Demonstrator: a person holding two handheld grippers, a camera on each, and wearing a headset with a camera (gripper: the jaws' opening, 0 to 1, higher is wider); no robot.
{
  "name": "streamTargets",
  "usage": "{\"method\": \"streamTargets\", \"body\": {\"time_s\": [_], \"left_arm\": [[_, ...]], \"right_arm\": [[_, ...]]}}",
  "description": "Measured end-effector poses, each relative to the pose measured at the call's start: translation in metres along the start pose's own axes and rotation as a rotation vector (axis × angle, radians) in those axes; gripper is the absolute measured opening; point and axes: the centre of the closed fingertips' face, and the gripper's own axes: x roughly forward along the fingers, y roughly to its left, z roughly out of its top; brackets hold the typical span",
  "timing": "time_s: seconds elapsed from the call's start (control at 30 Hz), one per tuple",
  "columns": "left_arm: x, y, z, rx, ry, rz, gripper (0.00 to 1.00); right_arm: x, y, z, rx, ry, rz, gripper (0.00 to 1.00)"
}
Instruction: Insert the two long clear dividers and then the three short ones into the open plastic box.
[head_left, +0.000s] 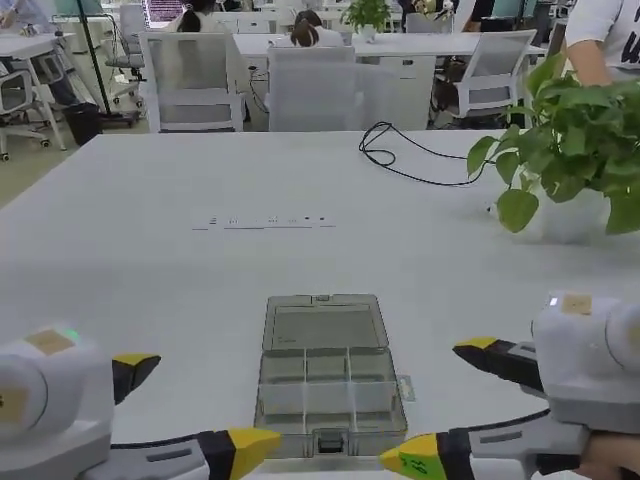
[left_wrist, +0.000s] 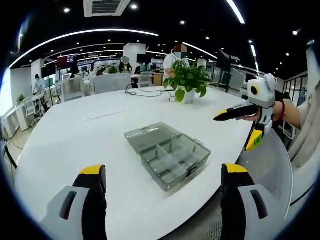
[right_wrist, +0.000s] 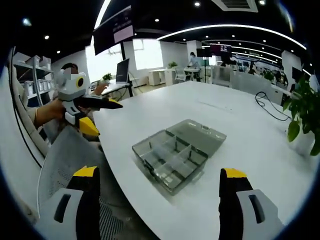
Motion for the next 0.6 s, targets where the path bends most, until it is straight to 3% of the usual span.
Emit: {"method": "streamTargets", "body": {"time_s": [0.6], "left_arm": [[0.0043,-0.0053,-0.0055,0.014,0.018,-0.013,1.0]], "right_arm": [[0.0096,0.0,-0.0017,0.012,-0.012,-0.016,1.0]]}}
